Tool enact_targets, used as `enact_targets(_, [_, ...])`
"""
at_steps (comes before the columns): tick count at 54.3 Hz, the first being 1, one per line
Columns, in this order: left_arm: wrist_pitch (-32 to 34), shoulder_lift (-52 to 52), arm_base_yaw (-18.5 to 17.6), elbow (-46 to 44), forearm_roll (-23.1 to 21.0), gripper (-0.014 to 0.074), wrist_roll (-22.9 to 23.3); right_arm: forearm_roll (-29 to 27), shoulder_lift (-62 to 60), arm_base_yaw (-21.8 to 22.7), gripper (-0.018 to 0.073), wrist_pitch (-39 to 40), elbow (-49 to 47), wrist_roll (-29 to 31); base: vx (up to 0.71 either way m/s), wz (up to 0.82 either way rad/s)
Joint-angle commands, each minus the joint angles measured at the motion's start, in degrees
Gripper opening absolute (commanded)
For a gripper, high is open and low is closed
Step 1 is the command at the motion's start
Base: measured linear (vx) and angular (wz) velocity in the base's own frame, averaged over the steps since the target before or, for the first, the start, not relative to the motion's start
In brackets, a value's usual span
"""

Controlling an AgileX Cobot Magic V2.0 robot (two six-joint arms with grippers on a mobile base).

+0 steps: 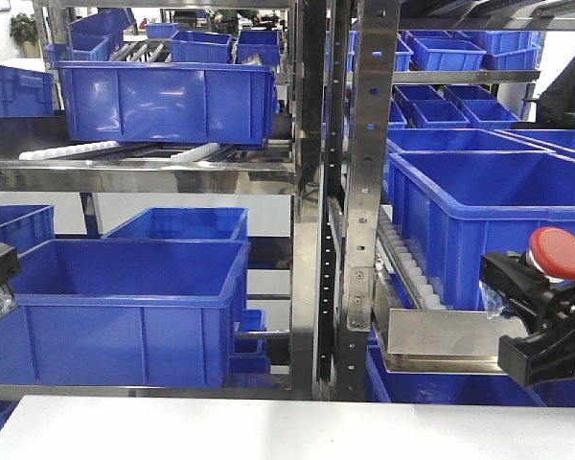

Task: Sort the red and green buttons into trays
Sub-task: 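Drive the base away from the shelving holding both switches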

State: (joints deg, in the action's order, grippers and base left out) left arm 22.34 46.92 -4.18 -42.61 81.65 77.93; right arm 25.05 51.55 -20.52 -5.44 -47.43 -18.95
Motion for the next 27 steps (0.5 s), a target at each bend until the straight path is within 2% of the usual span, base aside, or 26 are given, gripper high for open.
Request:
enact_targets(1, [0.64, -0.43, -0.07, -1.99, -2.1, -0.0006, 0.56, 0.86, -0.8, 0.01, -0.0009, 4.49, -2.02, 0.21, 0.0, 0.0])
enact_targets(27, [0.58, -0.38, -0.07, -1.99, -2.1, -0.0006, 0.56, 0.86, -0.8, 0.01, -0.0009, 4.49, -2.02, 0.21, 0.0, 0.0])
